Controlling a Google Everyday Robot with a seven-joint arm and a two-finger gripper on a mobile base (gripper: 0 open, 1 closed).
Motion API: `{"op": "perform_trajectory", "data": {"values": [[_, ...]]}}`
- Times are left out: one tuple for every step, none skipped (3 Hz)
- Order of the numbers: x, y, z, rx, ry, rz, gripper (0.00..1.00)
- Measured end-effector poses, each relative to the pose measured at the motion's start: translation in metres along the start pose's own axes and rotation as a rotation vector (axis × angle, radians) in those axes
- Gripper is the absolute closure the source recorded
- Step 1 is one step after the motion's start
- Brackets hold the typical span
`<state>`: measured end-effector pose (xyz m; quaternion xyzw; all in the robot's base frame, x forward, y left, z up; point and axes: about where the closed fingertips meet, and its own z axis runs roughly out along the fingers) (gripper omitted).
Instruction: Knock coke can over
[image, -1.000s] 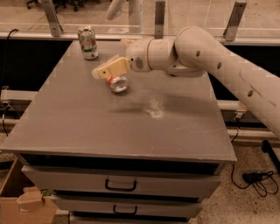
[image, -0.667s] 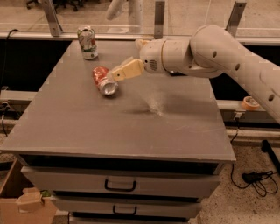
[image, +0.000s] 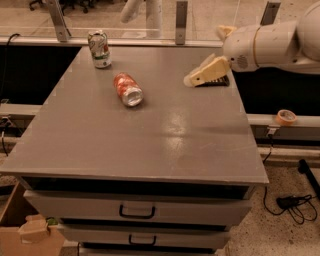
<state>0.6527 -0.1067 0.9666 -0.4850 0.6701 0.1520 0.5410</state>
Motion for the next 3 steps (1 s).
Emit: {"op": "perform_trajectory", "data": {"values": [[-0.003,-0.045,-0.066,0.114,0.053,-0.137,0.0],[-0.018,-0.069,-0.109,0.164,0.097,-0.299,0.0],[-0.026,-0.073,-0.116,0.173,0.098,-0.342,0.0]]}}
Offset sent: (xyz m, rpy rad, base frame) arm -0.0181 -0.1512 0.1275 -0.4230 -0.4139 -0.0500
